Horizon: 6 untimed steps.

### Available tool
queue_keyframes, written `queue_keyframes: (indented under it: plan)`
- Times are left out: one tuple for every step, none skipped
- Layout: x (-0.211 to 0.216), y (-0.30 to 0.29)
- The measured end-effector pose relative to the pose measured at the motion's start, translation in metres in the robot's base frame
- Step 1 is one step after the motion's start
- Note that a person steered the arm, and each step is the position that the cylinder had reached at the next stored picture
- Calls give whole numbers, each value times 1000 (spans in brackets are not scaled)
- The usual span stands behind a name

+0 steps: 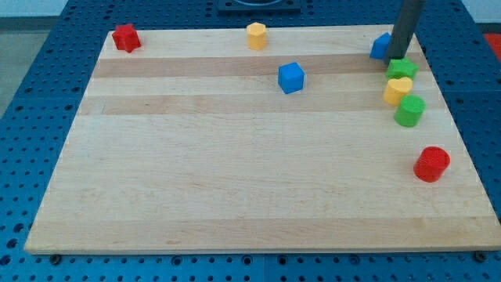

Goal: Push the green star towards center of the board

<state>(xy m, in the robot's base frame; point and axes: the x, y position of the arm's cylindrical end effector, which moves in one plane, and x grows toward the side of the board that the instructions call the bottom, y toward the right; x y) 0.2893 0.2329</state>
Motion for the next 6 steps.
queue_keyframes:
  plan:
    - [-22, -7]
    - [-38, -9]
    - [-44, -9]
    - [-25, -5]
    - [-3, 27]
    - [-3, 31]
